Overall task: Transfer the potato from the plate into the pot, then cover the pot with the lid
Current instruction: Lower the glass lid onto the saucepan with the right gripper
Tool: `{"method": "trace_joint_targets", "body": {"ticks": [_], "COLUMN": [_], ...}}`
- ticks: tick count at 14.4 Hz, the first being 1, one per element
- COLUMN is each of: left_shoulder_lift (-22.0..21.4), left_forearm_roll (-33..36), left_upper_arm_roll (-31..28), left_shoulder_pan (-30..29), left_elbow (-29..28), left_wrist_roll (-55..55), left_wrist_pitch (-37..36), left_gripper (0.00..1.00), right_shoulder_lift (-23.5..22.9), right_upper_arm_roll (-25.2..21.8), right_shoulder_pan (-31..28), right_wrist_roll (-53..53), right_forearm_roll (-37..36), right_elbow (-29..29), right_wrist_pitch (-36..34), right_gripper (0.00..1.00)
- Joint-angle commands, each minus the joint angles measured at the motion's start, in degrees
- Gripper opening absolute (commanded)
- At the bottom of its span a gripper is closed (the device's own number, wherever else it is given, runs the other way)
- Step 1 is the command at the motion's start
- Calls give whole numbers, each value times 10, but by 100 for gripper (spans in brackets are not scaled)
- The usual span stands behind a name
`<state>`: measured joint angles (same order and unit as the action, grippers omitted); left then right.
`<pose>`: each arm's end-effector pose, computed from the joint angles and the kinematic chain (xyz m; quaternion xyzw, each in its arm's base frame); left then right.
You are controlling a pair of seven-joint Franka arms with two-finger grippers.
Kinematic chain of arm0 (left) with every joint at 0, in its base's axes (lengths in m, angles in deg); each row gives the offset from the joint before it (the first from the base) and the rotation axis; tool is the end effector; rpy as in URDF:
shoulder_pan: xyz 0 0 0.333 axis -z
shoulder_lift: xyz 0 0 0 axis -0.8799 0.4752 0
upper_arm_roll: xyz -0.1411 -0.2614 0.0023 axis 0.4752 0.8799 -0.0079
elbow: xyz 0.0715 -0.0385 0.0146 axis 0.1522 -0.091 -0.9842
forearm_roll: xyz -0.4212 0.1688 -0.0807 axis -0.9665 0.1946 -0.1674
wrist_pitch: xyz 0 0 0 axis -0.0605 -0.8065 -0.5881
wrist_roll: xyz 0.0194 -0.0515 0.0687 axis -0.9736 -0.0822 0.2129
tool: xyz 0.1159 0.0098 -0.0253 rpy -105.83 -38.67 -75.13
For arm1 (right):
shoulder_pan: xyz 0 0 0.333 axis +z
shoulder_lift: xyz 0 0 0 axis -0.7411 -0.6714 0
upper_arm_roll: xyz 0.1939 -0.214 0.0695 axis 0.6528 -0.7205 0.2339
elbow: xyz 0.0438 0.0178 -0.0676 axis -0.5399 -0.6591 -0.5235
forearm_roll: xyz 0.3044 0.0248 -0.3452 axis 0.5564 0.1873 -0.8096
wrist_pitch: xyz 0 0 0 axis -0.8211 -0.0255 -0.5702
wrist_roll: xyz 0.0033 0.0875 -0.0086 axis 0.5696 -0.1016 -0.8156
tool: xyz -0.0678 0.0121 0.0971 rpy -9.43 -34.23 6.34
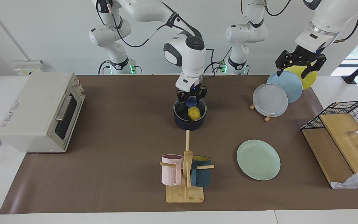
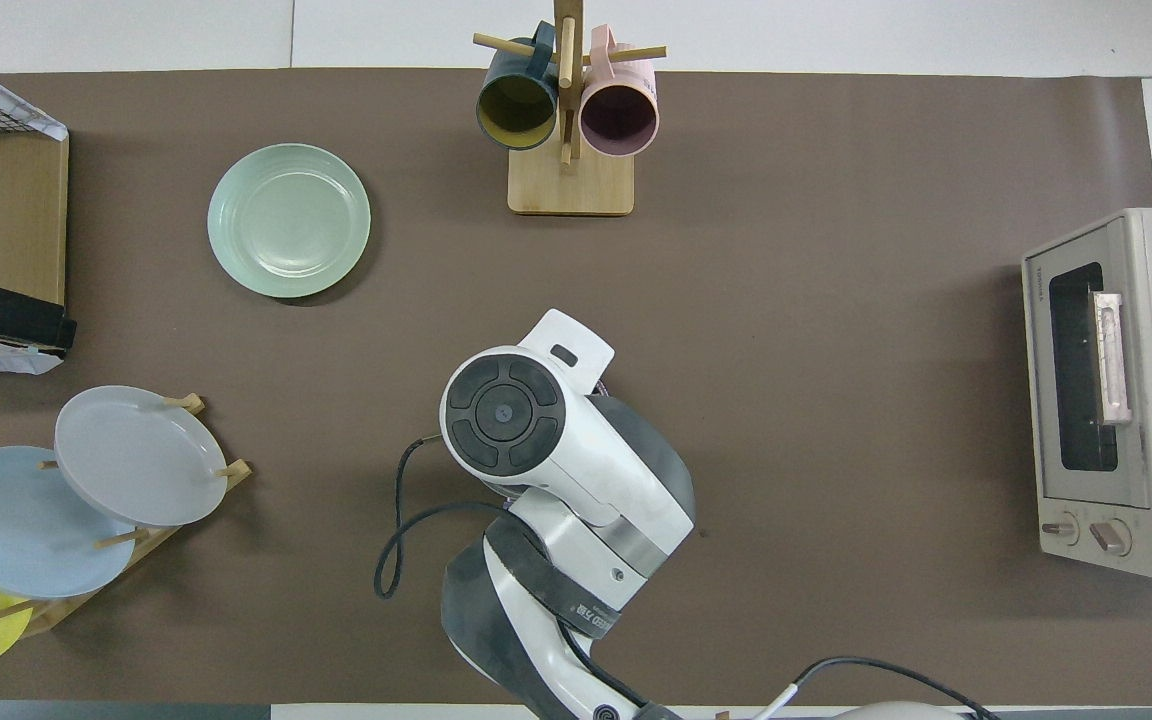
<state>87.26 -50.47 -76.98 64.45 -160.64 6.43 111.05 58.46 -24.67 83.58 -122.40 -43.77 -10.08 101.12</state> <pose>0.5976 -0.0606 0.6338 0.9940 -0.1088 -0.0102 0.0034 0.5170 0.4810 0.3522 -0.9971 -0.0736 -0.0159 0.0093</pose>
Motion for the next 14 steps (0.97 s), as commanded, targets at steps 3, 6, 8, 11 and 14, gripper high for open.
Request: {"method": "trace_joint_targets", "body": {"ticks": [3, 6, 8, 11, 14], "left_shoulder_lift": [-11, -18, -9, 4, 7], "left_forearm_roll": [10, 9, 8, 4, 4], "left_upper_arm_roll": [-4, -6, -6, -11, -18], "left_shoulder_pan": [10, 10, 10, 5, 10], "left_elbow": [-16, -31, -28, -18, -8], "left_wrist_roll": [6, 6, 6, 7, 8], "left_wrist_pitch": [-3, -3, -3, -18, -20], "left_gripper": [100, 100, 100, 100, 100], "right_shoulder_lift": [21, 25, 28, 28, 28], "right_upper_arm_roll": [3, 3, 3, 2, 3], "right_shoulder_pan": [-4, -4, -3, -2, -1], "right_wrist_roll": [-10, -9, -6, -6, -8], "right_forearm_roll": [16, 16, 14, 6, 5], "right_elbow": [-29, -37, -45, -45, -46], "right_wrist_pitch": [16, 17, 19, 19, 31], "right_gripper": [0, 0, 0, 0, 0]}}
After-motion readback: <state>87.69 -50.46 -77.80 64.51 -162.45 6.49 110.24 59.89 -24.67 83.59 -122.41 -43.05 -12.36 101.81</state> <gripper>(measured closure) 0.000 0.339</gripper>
